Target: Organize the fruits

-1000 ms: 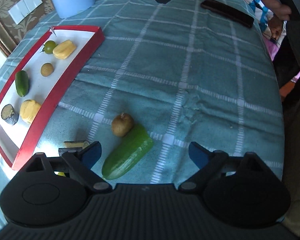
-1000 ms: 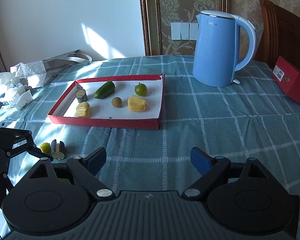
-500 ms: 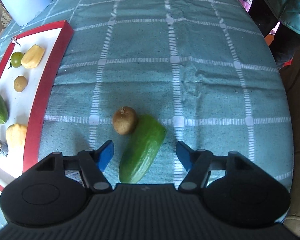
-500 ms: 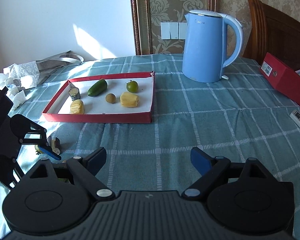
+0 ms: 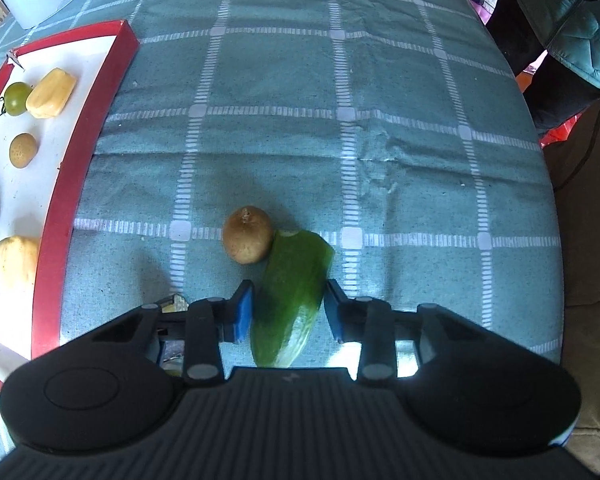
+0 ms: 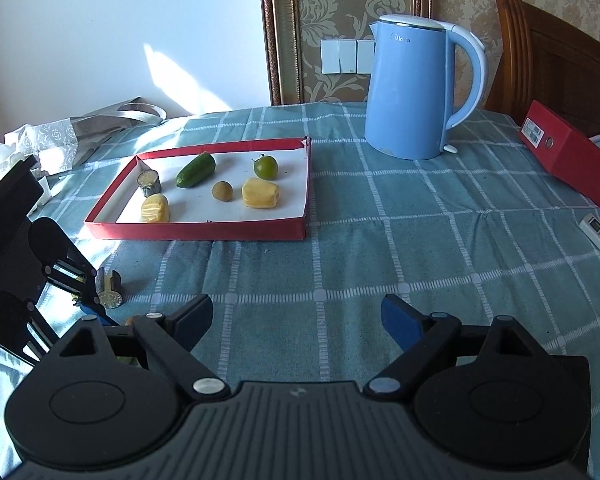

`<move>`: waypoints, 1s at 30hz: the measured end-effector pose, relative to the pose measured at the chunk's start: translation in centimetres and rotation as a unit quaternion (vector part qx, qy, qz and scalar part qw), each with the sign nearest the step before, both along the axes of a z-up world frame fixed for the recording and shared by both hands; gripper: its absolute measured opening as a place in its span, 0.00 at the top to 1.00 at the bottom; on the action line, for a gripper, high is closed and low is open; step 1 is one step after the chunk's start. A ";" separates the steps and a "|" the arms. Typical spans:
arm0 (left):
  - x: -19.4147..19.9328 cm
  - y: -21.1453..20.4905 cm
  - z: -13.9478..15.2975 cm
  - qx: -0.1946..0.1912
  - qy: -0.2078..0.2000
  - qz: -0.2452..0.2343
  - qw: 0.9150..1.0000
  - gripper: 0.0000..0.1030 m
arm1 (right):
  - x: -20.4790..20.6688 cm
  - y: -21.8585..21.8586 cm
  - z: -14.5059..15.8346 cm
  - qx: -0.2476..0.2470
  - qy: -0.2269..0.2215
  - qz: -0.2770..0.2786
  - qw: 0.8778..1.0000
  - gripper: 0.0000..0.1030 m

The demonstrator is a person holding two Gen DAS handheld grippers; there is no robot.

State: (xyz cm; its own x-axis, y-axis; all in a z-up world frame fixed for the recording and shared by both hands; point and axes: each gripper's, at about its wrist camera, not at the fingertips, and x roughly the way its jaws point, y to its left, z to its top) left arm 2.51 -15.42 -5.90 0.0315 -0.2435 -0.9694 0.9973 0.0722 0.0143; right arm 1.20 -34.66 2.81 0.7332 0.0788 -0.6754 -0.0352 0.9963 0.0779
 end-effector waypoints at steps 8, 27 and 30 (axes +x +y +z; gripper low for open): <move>-0.5 1.6 1.1 -0.037 -0.026 0.059 0.997 0.68 | 0.4 0.4 0.1 0.000 -0.003 0.016 1.000 0.11; -7.5 8.8 8.8 -0.152 -0.137 0.455 0.866 0.69 | 2.9 13.7 -5.7 -0.104 0.017 0.267 0.958 0.12; -7.6 9.3 9.5 -0.153 -0.158 0.492 0.842 0.69 | 3.3 14.6 -6.5 -0.107 0.024 0.274 0.955 0.24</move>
